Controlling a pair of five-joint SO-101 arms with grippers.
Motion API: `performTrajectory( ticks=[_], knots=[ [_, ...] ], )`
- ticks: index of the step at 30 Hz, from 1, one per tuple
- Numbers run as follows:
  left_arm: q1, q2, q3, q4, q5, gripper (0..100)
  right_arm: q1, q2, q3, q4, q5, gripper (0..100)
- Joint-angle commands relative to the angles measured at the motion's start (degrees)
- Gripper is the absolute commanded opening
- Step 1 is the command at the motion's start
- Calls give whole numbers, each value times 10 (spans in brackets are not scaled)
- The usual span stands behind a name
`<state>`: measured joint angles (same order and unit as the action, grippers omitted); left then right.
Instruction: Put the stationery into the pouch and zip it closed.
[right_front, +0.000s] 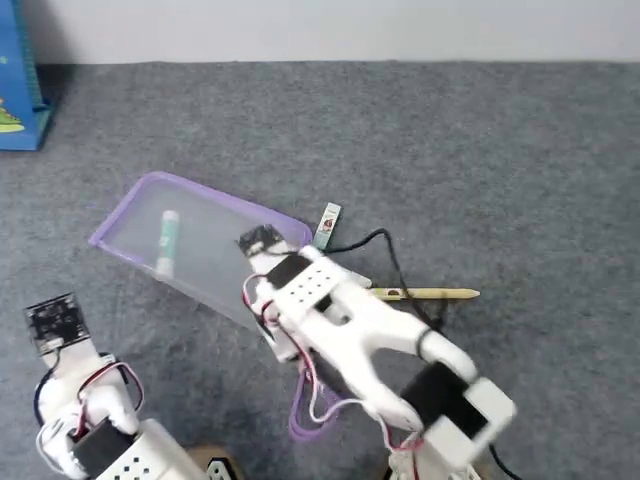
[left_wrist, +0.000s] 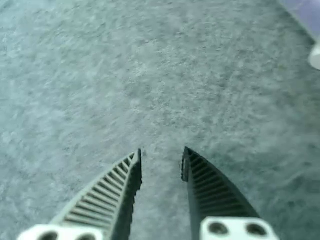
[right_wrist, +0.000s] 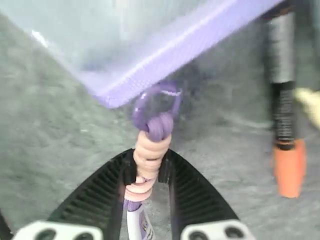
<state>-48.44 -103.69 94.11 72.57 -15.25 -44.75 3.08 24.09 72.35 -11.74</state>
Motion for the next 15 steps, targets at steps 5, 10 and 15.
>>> performTrajectory(
  ticks=[5, 10, 15],
  knots=[
    [119, -7, -38, 4, 3, 152, 6, -211, 52, -22, 50, 9],
    [206, -7, -52, 5, 46, 274, 5, -320, 113, -58, 51, 8],
    [300, -7, -72, 16, 113, 318, 4, -429, 156, -90, 51, 8]
  ],
)
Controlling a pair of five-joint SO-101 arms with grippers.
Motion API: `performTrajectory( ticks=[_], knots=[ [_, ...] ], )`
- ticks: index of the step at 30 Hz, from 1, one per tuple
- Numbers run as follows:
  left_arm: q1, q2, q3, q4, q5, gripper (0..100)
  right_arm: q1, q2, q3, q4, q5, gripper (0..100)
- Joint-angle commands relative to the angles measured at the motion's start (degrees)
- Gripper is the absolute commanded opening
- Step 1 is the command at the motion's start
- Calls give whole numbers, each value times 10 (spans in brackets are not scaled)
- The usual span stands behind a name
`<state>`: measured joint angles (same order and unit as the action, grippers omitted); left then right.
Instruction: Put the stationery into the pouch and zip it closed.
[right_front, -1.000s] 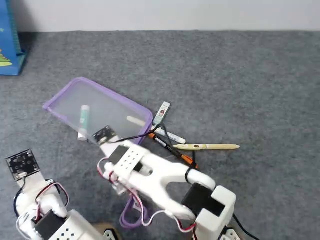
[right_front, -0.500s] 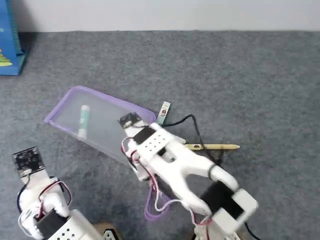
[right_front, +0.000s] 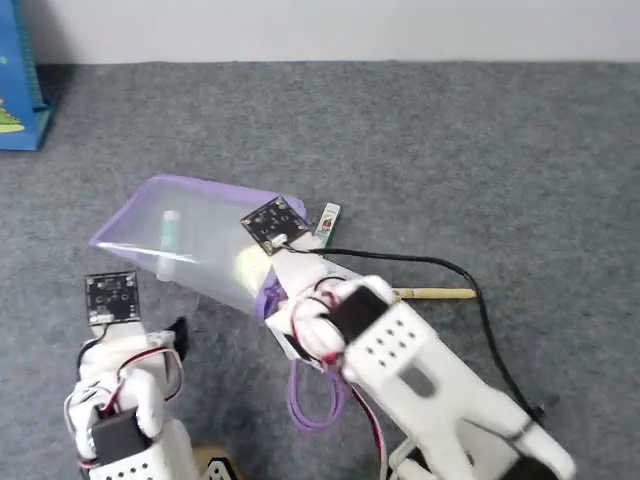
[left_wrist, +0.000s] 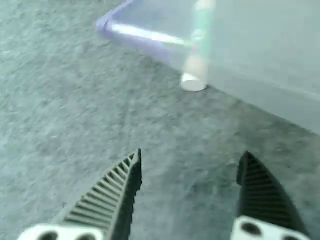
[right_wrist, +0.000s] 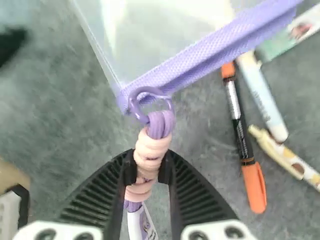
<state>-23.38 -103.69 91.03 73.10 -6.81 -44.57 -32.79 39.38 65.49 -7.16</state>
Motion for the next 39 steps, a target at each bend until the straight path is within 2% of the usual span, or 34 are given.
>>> performTrajectory(
  ticks=[1, 5, 10, 12, 23, 31, 35, 39],
  knots=[
    [69, -7, -46, 15, 33, 318, 2, -87, 9, -26, 5, 8],
    [147, -7, -64, 17, 75, 318, 2, -141, 27, -33, 5, 8],
    [279, -7, -67, 16, 138, 318, 1, -159, 33, -28, 5, 8],
    [306, -7, -79, 15, 164, 318, 1, -159, 37, -27, 4, 8],
    [310, -7, -123, 10, 216, 318, 0, -163, 52, -26, 5, 8],
    [307, -6, -76, -59, 218, 318, -61, -164, 48, 1, 2, 8],
    [293, -6, -50, -66, 212, 318, -49, -164, 47, 1, 3, 8],
    [265, -6, -63, -30, 183, 317, -22, -165, 47, 1, 4, 8]
  ],
)
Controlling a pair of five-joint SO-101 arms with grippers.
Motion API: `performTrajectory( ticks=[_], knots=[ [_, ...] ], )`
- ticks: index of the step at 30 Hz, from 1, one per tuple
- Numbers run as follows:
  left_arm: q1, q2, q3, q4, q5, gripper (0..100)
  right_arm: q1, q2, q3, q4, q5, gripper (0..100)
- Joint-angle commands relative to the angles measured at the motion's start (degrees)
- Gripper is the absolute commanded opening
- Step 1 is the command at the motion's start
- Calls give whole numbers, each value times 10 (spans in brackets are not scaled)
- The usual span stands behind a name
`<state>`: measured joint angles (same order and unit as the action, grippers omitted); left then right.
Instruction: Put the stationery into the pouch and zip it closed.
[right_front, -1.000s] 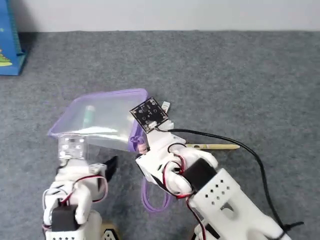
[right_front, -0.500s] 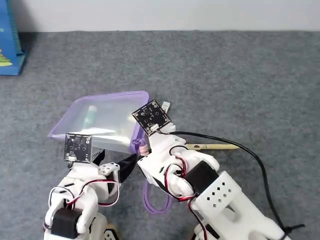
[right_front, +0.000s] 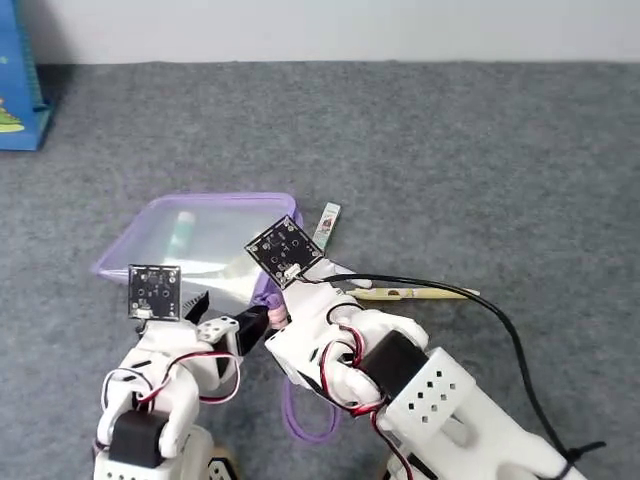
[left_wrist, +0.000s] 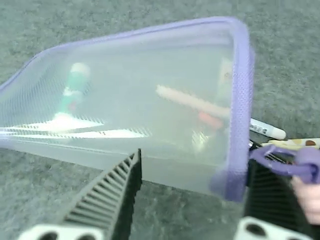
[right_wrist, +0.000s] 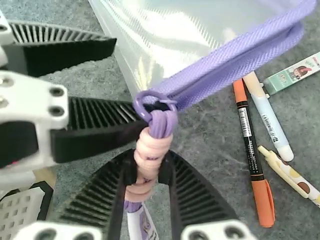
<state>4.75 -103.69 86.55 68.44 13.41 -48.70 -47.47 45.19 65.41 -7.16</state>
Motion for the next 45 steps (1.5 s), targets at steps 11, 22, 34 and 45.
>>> performTrajectory(
  ticks=[11, 22, 34, 45],
  knots=[
    [-20, -6, 0, 31, -23, 317, 24, -84, -10, 13, 5, 8],
    [-20, -6, 0, 31, -24, 307, 25, -137, -7, 58, 4, 8],
    [-53, -6, -22, 40, -94, 12, 107, -137, -7, 63, 7, 7],
    [-124, -6, -42, 39, -96, 12, 87, -130, -4, 64, 32, 9]
  ],
)
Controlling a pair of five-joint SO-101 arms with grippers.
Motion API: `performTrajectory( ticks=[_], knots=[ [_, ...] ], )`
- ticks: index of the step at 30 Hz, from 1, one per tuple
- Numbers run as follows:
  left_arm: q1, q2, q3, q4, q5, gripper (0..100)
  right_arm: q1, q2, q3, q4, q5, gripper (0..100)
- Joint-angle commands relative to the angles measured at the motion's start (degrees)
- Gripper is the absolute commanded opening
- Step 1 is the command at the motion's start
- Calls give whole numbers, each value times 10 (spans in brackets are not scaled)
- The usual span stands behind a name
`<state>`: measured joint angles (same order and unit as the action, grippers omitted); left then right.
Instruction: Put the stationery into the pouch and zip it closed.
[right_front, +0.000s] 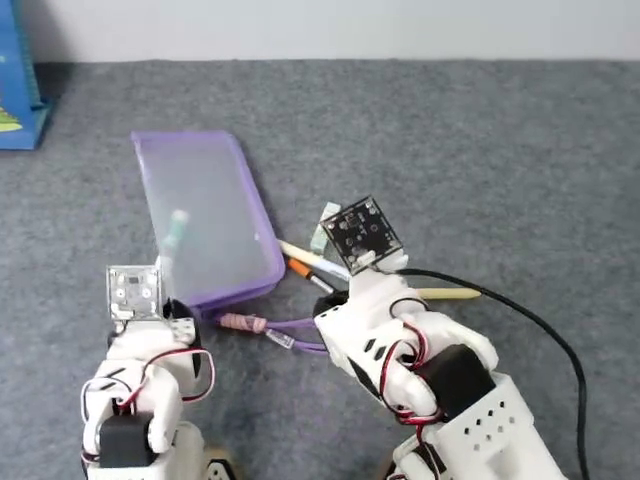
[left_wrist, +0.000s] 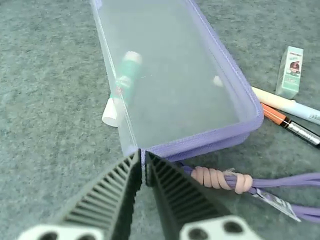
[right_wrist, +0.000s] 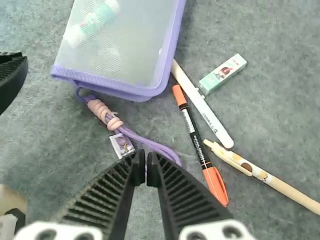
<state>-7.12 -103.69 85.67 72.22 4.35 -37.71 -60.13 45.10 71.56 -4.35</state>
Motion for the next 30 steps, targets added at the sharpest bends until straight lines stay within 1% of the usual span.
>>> performTrajectory(
  ticks=[1, 3, 4, 7, 9, 14, 17, 20, 30],
  knots=[
    [-6, -6, -34, 1, -5, 12, -31, 0, 5, -3, 4, 9],
    [-24, -6, -35, 2, -3, 12, -39, 15, 18, -14, 5, 17],
    [-39, -6, -35, 1, -2, 12, -39, 27, 26, -22, 5, 38],
    [-99, -7, -43, 0, -2, 12, -41, 82, 32, -40, 4, 144],
    [-149, -7, -53, 1, -1, 12, -50, 122, 31, -59, 5, 191],
    [-265, -7, -58, 1, -1, 12, -109, 214, 31, -138, 7, 179],
    [-306, -7, -56, 3, -1, 12, -135, 272, 11, -171, 7, 179],
    [-319, -6, -51, 4, -1, 12, -142, 343, -34, -175, 7, 179],
    [-317, -6, -34, 1, -1, 12, -147, 564, -186, -178, 7, 177]
  ],
)
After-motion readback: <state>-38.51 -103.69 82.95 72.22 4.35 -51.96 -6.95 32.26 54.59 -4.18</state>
